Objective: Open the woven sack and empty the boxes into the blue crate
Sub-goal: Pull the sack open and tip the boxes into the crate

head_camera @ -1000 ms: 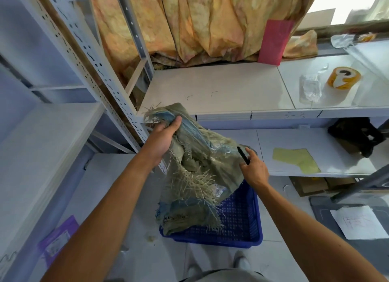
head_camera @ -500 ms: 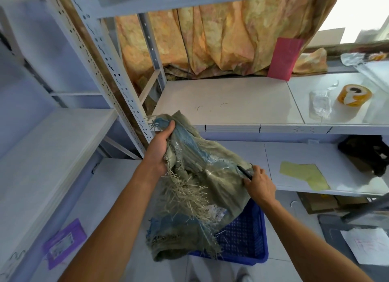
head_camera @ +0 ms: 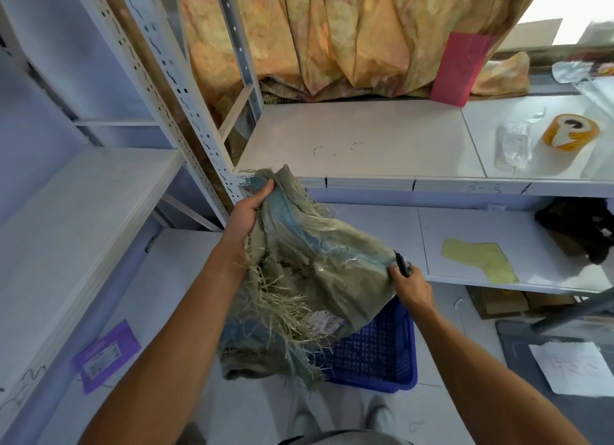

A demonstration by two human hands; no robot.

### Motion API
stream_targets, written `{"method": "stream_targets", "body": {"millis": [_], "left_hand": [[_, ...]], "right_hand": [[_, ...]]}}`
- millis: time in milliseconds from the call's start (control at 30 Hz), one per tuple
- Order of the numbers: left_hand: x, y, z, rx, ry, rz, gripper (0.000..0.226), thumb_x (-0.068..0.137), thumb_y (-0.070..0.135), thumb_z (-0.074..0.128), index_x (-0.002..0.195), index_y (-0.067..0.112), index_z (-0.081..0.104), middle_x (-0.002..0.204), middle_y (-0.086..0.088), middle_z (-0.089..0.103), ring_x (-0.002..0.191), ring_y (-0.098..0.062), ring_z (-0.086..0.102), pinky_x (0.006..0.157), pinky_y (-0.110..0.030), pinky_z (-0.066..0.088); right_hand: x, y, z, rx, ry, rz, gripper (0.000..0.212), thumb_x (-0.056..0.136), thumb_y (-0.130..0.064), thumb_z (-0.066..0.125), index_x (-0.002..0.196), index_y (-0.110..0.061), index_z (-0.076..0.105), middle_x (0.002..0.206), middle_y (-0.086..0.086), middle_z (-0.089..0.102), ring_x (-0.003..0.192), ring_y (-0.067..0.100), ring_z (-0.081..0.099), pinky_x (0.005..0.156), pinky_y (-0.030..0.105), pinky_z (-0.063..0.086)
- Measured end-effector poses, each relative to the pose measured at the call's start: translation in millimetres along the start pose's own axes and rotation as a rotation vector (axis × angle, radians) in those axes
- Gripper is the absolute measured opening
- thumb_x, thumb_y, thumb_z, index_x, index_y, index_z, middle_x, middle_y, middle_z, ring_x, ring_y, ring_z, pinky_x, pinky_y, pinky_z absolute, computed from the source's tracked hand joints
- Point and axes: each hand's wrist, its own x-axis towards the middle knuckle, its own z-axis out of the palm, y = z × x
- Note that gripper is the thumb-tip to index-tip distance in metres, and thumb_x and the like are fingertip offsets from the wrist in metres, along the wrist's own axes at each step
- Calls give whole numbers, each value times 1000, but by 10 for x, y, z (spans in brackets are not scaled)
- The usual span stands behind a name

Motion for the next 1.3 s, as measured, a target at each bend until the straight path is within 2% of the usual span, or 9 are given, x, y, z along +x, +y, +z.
{"method": "stream_targets", "body": {"millis": [100, 233, 433, 533, 633, 767, 867, 1033, 1300], "left_hand": [[28, -8, -75, -32, 4, 8, 33, 100, 27, 59, 121, 3, 68, 103, -14, 77, 87, -26, 75, 80, -37, 62], [27, -44, -116, -42, -14, 2, 32, 102, 27, 56, 120, 3, 67, 94, -11, 79, 78, -22, 77, 68, -32, 64], [167, -85, -239, -90, 27, 16, 32, 102, 28, 56, 100, 3, 76, 92, -14, 79, 79, -25, 77, 66, -34, 63], [239, -152, -307, -133, 51, -10, 36, 98, 33, 61, 113, 4, 73, 114, -19, 74, 104, -34, 72, 90, -46, 58], [348, -224, -433, -170, 30, -13, 51, 95, 35, 64, 135, 4, 62, 135, -22, 64, 122, -39, 63, 105, -53, 49], [431, -358, -627, -166, 114, -20, 34, 101, 33, 55, 120, 8, 69, 112, -16, 76, 98, -31, 75, 83, -42, 59], [493, -508, -779, -151, 161, -57, 36, 102, 35, 52, 122, 10, 69, 110, -15, 77, 102, -32, 73, 86, -44, 58], [752, -751, -1113, 110, 275, -58, 41, 100, 43, 56, 121, 9, 68, 117, -13, 74, 111, -31, 69, 99, -49, 54], [1019, -1252, -1404, 1015, 230, -113, 59, 101, 56, 43, 136, 12, 60, 143, -14, 56, 130, -36, 52, 109, -42, 42]], "right_hand": [[54, 8, -37, 110, -1, 31, 64, 91, -53, 61, 142, -17, 49, 128, 18, 63, 115, 38, 59, 93, 45, 48], [75, -39, -71, 182, -30, 48, 68, 90, -44, 65, 148, -16, 43, 132, 17, 59, 119, 37, 57, 94, 45, 46], [136, 63, -95, 158, -126, 157, 42, 84, -36, 70, 110, -4, 63, 85, 13, 64, 66, 24, 53, 59, 35, 42], [131, 156, -76, 85, -142, 150, 34, 86, -26, 70, 103, 3, 66, 74, 12, 58, 57, 22, 47, 53, 33, 38], [107, 195, -66, 45, -100, 128, 38, 92, -32, 64, 109, 2, 65, 78, 14, 60, 63, 25, 52, 58, 37, 41], [78, 210, -147, -38, -39, 68, 37, 96, -35, 57, 120, -7, 61, 92, 18, 64, 76, 31, 58, 65, 40, 48], [61, 265, -253, -127, -17, 23, 34, 96, -36, 56, 119, -11, 59, 100, 18, 66, 87, 35, 63, 74, 46, 56], [54, 427, -374, -267, -36, -28, 33, 97, -36, 54, 118, -10, 62, 103, 18, 69, 93, 38, 67, 82, 48, 56], [-41, 346, -347, -383, -64, -114, 28, 98, -28, 53, 118, -11, 61, 105, 19, 69, 89, 33, 62, 76, 41, 52]]}}
